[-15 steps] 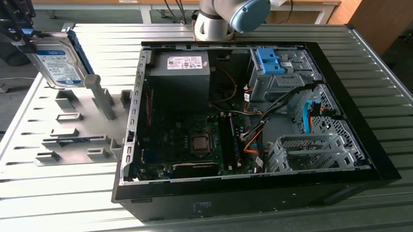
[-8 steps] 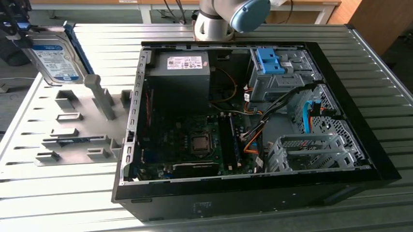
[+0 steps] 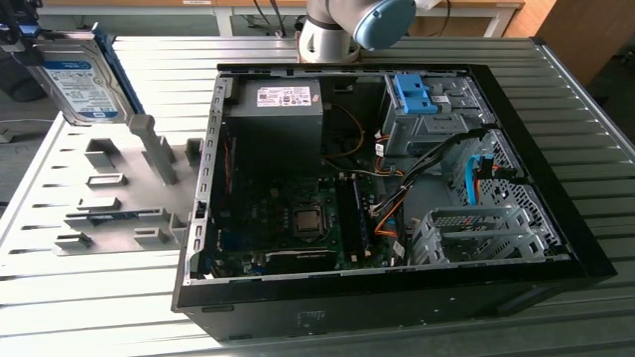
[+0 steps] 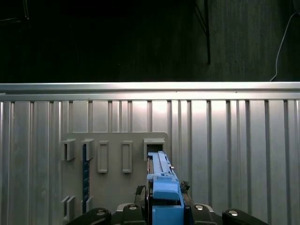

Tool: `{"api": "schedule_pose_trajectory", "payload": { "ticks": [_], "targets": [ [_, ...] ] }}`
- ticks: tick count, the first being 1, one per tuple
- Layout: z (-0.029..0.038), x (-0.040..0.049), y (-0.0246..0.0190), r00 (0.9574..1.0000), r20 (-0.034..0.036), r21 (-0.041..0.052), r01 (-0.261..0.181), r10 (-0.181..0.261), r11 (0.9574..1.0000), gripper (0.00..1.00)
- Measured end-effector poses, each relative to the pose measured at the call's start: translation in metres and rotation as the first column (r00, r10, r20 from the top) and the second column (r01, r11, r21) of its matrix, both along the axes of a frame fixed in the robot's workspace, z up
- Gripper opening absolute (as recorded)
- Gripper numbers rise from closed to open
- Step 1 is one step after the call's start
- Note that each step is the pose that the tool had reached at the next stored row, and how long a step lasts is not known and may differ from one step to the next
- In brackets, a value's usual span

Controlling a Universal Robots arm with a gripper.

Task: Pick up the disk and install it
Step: 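Pick up the disk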

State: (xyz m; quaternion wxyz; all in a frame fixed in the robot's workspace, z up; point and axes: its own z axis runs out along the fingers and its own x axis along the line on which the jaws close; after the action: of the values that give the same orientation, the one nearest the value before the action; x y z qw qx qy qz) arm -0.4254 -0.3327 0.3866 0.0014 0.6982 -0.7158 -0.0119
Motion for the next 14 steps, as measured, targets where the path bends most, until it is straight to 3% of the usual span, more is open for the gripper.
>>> {"api": "schedule_pose_trajectory", "payload": {
  "ticks": [6, 14],
  "targets": [
    [0.0056, 0.0000, 0.0000, 1.0000, -0.0001, 0.0006, 0.000, 0.000, 1.0000, 0.37],
    [0.0180, 0.0000, 0.0000, 1.0000, 0.0000, 0.0007, 0.000, 0.000, 1.0000, 0.37]
  ]
}}
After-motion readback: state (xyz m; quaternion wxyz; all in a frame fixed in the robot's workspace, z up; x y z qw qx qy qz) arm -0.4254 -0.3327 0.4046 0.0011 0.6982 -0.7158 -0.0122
